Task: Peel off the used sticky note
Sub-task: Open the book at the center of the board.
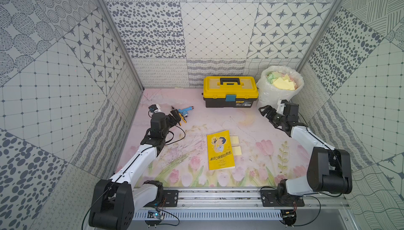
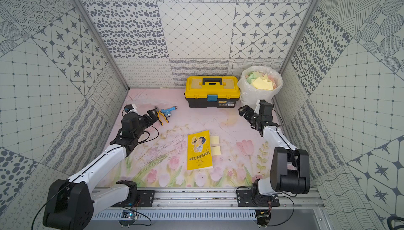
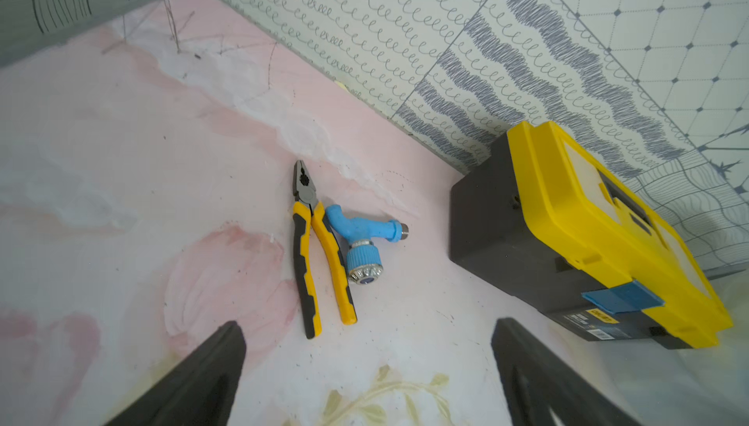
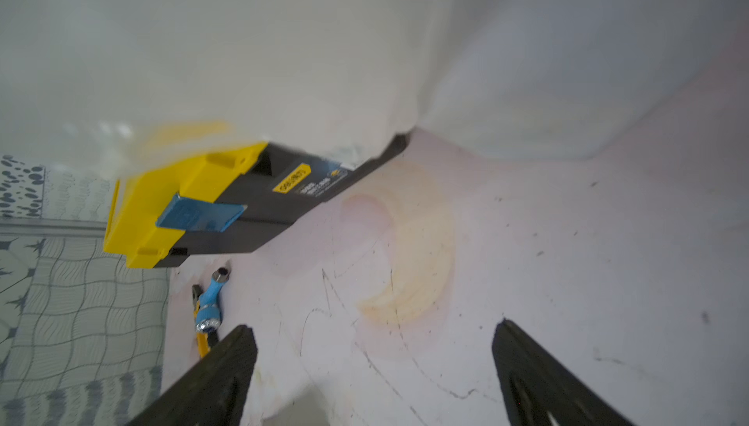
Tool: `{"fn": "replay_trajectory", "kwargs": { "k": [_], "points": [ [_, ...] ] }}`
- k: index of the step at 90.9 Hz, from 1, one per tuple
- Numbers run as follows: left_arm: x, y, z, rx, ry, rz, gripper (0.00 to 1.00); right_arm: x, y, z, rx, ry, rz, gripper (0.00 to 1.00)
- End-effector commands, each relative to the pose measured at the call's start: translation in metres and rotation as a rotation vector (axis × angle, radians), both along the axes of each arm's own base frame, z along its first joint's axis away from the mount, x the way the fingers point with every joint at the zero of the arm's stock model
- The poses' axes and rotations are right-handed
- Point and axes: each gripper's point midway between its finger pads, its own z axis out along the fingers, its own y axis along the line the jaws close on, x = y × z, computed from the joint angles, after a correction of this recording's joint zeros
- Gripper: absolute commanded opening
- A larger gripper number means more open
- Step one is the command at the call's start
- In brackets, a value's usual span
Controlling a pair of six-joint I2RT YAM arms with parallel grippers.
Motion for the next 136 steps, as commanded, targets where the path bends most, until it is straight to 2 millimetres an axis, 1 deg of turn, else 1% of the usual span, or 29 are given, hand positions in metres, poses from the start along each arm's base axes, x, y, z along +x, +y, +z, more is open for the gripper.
{"fn": "replay_trajectory", "kwargs": {
  "k": [1,10,18,24,27,36,46,53,60,65,69,70,75,87,96,110,117,136],
  "points": [
    [-0.033,-0.035,-0.040,-0.324,0.279,0.021,0.99,-0.030,0.052,-0.013,0.124,0.084,0.181,0.94],
    [-0.038,-0.066,-0.046,-0.356,0.328,-0.085,1.00,-0.049,0.077,-0.030,0.140,0.133,0.251,0.91],
    [-0.043,-0.098,-0.052,-0.328,0.385,-0.197,1.00,-0.065,0.098,-0.044,0.151,0.169,0.317,0.90],
    [-0.048,-0.121,-0.058,-0.298,0.437,-0.271,0.99,-0.077,0.110,-0.057,0.149,0.200,0.346,0.90],
    [-0.049,-0.131,-0.057,-0.287,0.450,-0.308,0.99,-0.082,0.115,-0.061,0.152,0.208,0.362,0.90],
    [-0.056,-0.163,-0.061,-0.260,0.494,-0.399,0.99,-0.094,0.128,-0.078,0.172,0.252,0.390,0.88],
    [-0.062,-0.193,-0.062,-0.226,0.523,-0.482,0.99,-0.101,0.135,-0.092,0.191,0.280,0.404,0.85],
    [-0.065,-0.209,-0.062,-0.200,0.542,-0.517,1.00,-0.103,0.141,-0.098,0.207,0.290,0.416,0.81],
    [-0.068,-0.223,-0.064,-0.173,0.572,-0.552,0.99,-0.104,0.148,-0.098,0.232,0.288,0.438,0.77],
    [-0.068,-0.230,-0.065,-0.159,0.586,-0.566,0.99,-0.104,0.152,-0.098,0.245,0.288,0.451,0.73],
    [-0.069,-0.233,-0.065,-0.152,0.592,-0.573,1.00,-0.104,0.155,-0.097,0.253,0.289,0.459,0.67],
    [-0.069,-0.233,-0.065,-0.152,0.594,-0.573,1.00,-0.104,0.155,-0.097,0.255,0.289,0.460,0.63],
    [-0.068,-0.236,-0.063,-0.151,0.590,-0.578,0.99,-0.104,0.157,-0.096,0.266,0.288,0.464,0.57],
    [-0.068,-0.240,-0.058,-0.148,0.589,-0.590,1.00,-0.106,0.159,-0.091,0.283,0.276,0.470,0.48],
    [-0.068,-0.245,-0.055,-0.136,0.594,-0.611,0.99,-0.106,0.160,-0.085,0.288,0.265,0.469,0.37],
    [-0.065,-0.255,-0.052,-0.120,0.607,-0.640,1.00,-0.107,0.166,-0.073,0.302,0.246,0.482,0.28],
    [-0.063,-0.262,-0.047,-0.119,0.602,-0.664,0.99,-0.107,0.170,-0.069,0.313,0.241,0.485,0.23],
    [-0.055,-0.273,-0.034,-0.116,0.575,-0.691,0.98,-0.109,0.180,-0.056,0.334,0.224,0.495,0.17]
  ]
}}
